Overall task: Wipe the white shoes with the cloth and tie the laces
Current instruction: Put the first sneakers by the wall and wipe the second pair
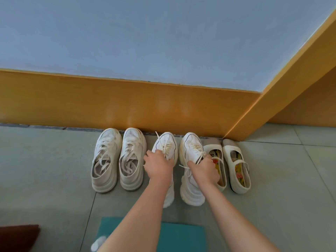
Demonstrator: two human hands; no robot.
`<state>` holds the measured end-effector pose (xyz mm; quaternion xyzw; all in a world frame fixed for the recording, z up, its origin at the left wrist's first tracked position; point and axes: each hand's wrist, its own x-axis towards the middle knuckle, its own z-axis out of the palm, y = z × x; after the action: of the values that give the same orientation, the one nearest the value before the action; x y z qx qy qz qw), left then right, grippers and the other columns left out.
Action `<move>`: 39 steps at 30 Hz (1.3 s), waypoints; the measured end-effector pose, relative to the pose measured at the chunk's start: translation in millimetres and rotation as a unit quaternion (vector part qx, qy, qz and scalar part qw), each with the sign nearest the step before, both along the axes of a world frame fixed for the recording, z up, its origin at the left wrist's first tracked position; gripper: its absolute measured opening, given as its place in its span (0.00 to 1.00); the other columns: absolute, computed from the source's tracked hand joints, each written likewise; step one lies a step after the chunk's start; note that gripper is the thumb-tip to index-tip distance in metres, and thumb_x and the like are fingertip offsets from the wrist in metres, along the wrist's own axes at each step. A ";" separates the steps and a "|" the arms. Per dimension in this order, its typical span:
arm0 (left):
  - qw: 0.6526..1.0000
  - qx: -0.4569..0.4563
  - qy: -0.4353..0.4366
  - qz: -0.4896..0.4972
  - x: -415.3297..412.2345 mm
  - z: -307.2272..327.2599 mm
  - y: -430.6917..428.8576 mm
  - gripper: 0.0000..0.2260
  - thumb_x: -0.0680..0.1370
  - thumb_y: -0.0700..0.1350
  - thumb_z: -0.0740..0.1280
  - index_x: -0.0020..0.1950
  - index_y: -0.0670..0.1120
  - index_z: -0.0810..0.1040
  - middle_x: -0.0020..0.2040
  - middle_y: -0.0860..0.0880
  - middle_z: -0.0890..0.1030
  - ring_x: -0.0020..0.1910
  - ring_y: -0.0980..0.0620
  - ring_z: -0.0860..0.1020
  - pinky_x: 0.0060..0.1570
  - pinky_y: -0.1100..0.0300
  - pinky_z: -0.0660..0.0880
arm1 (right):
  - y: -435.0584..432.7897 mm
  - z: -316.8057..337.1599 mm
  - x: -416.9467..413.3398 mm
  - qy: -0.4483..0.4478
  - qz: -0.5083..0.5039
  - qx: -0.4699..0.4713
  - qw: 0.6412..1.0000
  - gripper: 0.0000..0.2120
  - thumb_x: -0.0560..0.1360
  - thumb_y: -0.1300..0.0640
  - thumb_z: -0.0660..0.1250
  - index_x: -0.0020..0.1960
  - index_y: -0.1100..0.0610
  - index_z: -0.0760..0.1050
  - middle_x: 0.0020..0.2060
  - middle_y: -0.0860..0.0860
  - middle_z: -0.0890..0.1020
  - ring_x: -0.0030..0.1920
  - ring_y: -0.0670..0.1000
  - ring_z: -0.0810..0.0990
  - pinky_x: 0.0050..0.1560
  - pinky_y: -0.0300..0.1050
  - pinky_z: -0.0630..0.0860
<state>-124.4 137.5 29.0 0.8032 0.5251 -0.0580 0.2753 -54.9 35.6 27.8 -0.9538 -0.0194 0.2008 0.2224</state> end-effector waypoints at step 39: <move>0.994 0.070 0.046 -0.069 -14.3 25.6 136.4 0.08 0.77 0.43 0.59 0.39 0.41 0.72 0.40 0.45 0.75 0.39 0.44 0.74 0.35 0.59 0.69 | 101.3 2.0 -10.0 -0.037 0.114 0.085 0.989 0.33 0.74 0.47 0.66 0.72 0.60 0.59 0.69 0.58 0.63 0.68 0.58 0.59 0.64 0.50 0.64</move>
<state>-138.8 273.9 54.5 0.8512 0.4835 -0.0767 0.1891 -65.0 136.8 29.8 -0.9297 -0.1537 0.1871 0.2776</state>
